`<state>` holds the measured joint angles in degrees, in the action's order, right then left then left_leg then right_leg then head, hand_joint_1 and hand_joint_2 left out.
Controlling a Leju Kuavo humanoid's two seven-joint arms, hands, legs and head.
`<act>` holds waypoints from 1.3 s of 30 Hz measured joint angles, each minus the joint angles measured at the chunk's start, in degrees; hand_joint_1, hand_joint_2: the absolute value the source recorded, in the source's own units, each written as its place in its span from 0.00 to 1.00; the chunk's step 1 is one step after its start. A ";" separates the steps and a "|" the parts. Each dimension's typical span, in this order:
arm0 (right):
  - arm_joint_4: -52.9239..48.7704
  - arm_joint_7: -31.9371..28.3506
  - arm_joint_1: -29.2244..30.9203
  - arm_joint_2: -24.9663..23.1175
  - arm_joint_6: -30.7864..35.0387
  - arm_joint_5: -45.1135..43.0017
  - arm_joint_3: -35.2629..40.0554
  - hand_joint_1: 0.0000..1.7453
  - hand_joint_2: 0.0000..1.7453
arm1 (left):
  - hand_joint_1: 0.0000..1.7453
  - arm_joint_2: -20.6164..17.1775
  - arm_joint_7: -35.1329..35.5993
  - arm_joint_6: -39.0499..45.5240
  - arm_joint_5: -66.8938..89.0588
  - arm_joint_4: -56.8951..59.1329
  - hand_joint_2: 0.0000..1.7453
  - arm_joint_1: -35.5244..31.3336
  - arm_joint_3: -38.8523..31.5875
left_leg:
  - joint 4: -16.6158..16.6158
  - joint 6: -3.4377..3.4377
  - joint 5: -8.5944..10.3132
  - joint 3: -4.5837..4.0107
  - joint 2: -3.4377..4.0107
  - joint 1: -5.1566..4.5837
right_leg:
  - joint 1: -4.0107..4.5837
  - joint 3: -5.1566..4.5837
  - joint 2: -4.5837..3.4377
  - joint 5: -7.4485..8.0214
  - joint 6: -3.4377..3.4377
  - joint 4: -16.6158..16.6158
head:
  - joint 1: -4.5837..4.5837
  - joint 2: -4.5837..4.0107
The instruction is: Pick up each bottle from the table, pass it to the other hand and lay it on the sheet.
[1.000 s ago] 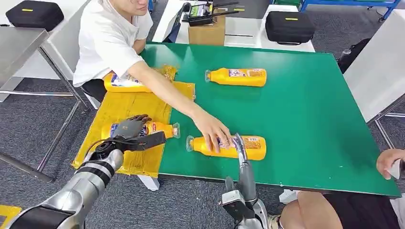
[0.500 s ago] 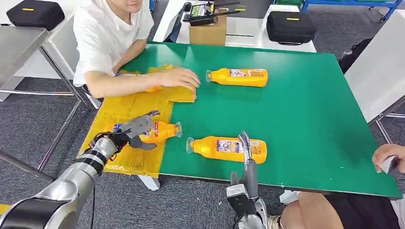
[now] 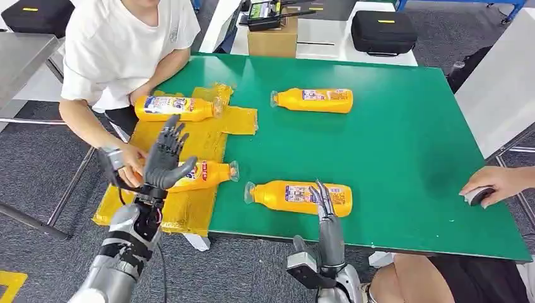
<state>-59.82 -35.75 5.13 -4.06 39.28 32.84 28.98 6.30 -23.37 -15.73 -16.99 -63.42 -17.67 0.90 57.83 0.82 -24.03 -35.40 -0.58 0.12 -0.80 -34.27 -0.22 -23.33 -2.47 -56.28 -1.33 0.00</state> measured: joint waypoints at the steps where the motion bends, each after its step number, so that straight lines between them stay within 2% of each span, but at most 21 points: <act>1: 1.27 1.82 0.64 0.15 -0.02 2.78 -1.09 0.00 1.00 | 0.00 0.82 -1.10 3.00 -0.08 -3.92 1.00 2.16 0.39 | 0.00 0.03 -0.02 -0.03 0.01 -0.01 | 0.00 -0.03 0.00 0.00 0.00 0.01 | 0.00 0.00; 3: 4.00 4.83 2.04 0.68 -0.20 7.23 -3.39 0.00 1.00 | 0.00 1.97 -3.94 8.41 1.98 -10.62 1.00 6.10 1.53 | 0.00 0.05 -0.03 -0.08 -0.07 -0.02 | -0.01 -0.08 0.01 -0.02 -0.01 0.02 | 0.00 -0.02; 5: 5.62 5.70 3.21 1.07 -0.31 8.16 -4.85 0.00 1.00 | 0.00 2.81 -4.65 9.63 2.70 -15.22 1.00 8.51 2.48 | 0.00 0.06 -0.01 -0.11 -0.21 -0.01 | -0.01 -0.05 0.07 -0.02 -0.02 0.03 | 0.04 0.00; 9: 8.04 6.27 4.39 1.53 -0.61 8.91 -6.44 0.00 1.00 | 0.00 3.36 -5.07 10.44 3.05 -20.49 1.00 11.02 3.15 | 0.00 0.06 -0.01 -0.09 -0.08 -0.01 | 0.01 -0.06 0.05 0.00 -0.01 0.01 | 0.00 0.00; 12: 9.88 11.45 5.75 2.16 -0.98 14.22 -7.73 0.00 1.00 | 0.00 4.54 -7.56 14.16 2.98 -24.62 1.00 13.63 3.32 | 0.00 0.06 0.00 -0.08 -0.02 0.01 | 0.01 -0.07 0.04 0.00 -0.01 0.01 | -0.02 -0.02; 19: 15.80 15.84 11.23 4.18 -4.87 22.70 -10.27 0.00 1.00 | 0.00 5.33 -12.26 22.55 11.01 -32.36 1.00 17.43 5.01 | 0.01 0.06 0.00 -0.10 -0.09 -0.01 | 0.00 -0.06 0.04 0.00 -0.01 0.01 | 0.00 0.00; 25: 20.54 18.28 15.35 4.87 -6.11 26.58 -10.73 0.00 1.00 | 0.00 5.33 -12.32 23.49 13.34 -34.17 1.00 18.20 7.45 | 0.01 0.07 0.00 -0.09 -0.10 -0.01 | 0.00 -0.04 0.04 0.01 -0.02 0.01 | -0.02 0.00; 33: 26.81 25.63 22.73 4.85 -14.07 32.75 -10.07 0.00 1.00 | 0.00 5.20 -7.41 22.40 11.66 -32.21 1.00 17.87 7.58 | 0.01 0.06 0.01 -0.01 0.03 0.01 | 0.02 -0.02 0.01 0.02 -0.01 0.01 | -0.02 0.00; 39: 30.49 27.03 27.28 4.52 -18.43 34.85 -8.41 0.00 1.00 | 0.00 5.15 -6.05 19.68 9.71 -30.58 1.00 17.87 7.39 | 0.01 0.09 0.04 0.00 0.00 0.00 | 0.00 0.02 0.01 0.03 -0.02 0.00 | 0.00 0.00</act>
<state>-29.33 -8.72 32.41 0.46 20.85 67.69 20.57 11.45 -29.42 3.95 -7.28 -94.01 0.21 8.28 57.84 0.91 -23.99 -35.41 -0.58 0.11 -0.80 -34.25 -0.20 -23.29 -2.49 -56.28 -1.33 0.00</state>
